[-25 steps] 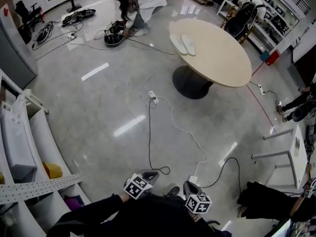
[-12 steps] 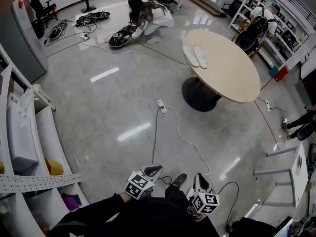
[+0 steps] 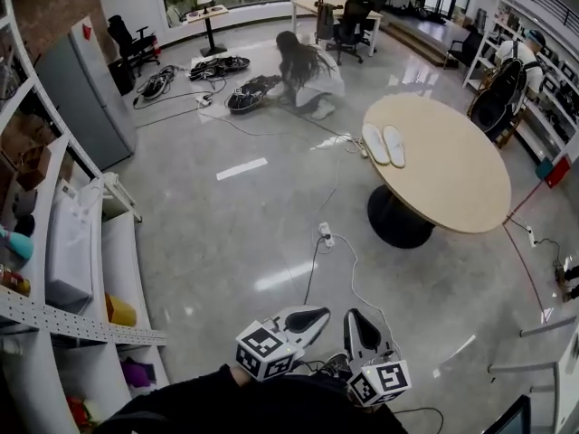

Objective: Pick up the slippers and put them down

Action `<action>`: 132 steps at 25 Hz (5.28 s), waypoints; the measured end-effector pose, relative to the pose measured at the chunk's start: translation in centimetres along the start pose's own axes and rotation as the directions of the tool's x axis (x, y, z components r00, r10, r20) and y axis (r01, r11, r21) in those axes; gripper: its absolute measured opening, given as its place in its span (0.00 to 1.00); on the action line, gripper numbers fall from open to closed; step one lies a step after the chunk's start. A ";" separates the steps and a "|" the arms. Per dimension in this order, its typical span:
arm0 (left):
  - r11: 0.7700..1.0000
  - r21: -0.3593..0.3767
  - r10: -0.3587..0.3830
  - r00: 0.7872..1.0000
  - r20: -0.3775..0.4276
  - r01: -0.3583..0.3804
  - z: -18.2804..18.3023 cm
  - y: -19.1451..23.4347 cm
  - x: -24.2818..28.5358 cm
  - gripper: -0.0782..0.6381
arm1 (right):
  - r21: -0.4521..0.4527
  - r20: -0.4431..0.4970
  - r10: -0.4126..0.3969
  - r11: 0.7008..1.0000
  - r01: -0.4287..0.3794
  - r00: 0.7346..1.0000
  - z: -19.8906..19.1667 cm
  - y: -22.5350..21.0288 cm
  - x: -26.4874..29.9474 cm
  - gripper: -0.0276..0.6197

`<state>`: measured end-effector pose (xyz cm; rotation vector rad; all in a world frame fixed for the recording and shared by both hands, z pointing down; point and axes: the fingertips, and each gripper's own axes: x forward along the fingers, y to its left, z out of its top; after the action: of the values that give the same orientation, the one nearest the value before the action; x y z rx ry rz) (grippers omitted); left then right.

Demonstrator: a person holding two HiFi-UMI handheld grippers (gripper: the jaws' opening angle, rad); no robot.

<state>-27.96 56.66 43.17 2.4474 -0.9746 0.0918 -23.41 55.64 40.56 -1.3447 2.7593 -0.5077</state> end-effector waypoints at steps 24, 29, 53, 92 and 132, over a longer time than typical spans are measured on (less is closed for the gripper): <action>0.994 0.111 0.033 0.977 -0.211 -0.010 -1.3 -9.3 22.1 0.14 | 0.064 -0.024 0.009 0.998 -0.007 1.000 3.6 -22.0 -6.3 0.07; 0.996 0.081 0.052 0.980 -0.190 -0.037 0.0 -5.7 24.1 0.14 | 0.058 -0.037 -0.003 0.998 0.005 0.999 3.8 -24.2 -3.4 0.07; 0.994 -0.077 -0.086 0.992 -0.094 0.079 12.3 19.3 29.7 0.14 | -0.073 -0.180 -0.166 0.985 0.155 0.970 7.5 -28.4 22.5 0.07; 0.980 0.029 0.201 0.966 -0.164 -0.199 19.1 20.0 56.3 0.14 | 0.107 -0.141 0.070 0.993 -0.055 0.988 15.0 -57.1 28.7 0.07; 0.944 -0.168 0.227 0.928 -0.294 -0.284 26.3 54.7 69.3 0.43 | 0.133 -0.414 -0.128 0.971 0.199 0.901 12.0 -71.5 59.7 0.37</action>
<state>-15.87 -33.05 60.14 2.0403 -1.1135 0.3857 -4.35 -34.72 57.63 -1.5926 2.8224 -1.1265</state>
